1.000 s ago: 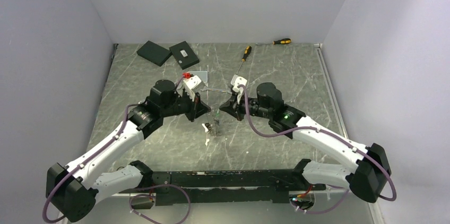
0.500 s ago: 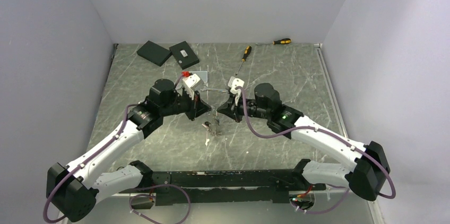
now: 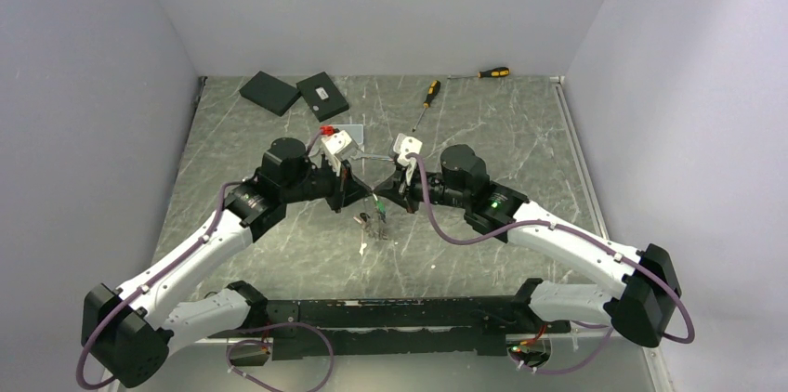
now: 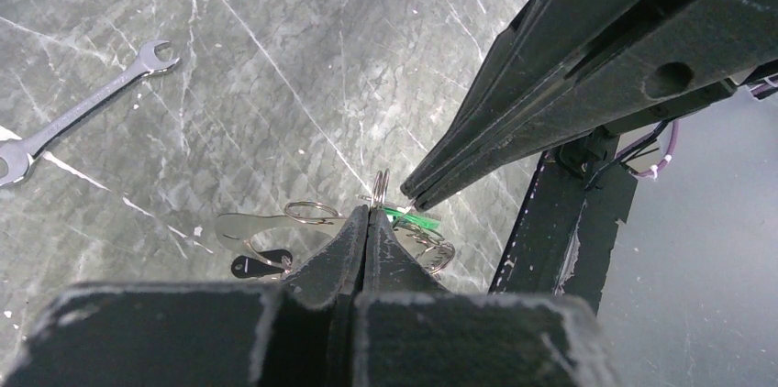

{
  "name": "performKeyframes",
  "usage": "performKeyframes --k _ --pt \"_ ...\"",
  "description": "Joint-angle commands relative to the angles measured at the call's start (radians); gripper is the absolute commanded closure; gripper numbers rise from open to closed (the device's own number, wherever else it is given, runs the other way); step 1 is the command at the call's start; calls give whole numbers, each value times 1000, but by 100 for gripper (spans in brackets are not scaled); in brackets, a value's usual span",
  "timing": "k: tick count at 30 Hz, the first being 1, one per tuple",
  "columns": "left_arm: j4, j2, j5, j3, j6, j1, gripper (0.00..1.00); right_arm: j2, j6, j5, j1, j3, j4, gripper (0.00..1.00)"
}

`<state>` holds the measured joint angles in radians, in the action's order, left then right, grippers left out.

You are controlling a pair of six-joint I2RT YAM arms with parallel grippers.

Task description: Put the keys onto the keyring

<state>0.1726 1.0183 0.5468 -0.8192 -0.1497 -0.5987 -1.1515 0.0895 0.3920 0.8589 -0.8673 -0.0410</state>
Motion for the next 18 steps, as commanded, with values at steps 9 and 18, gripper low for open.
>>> performKeyframes --k 9,18 --pt "-53 -10 32 -32 18 5 100 12 52 -94 12 -44 -4 100" --pt "-44 -12 40 -32 25 5 100 3 59 -117 15 -56 0 100"
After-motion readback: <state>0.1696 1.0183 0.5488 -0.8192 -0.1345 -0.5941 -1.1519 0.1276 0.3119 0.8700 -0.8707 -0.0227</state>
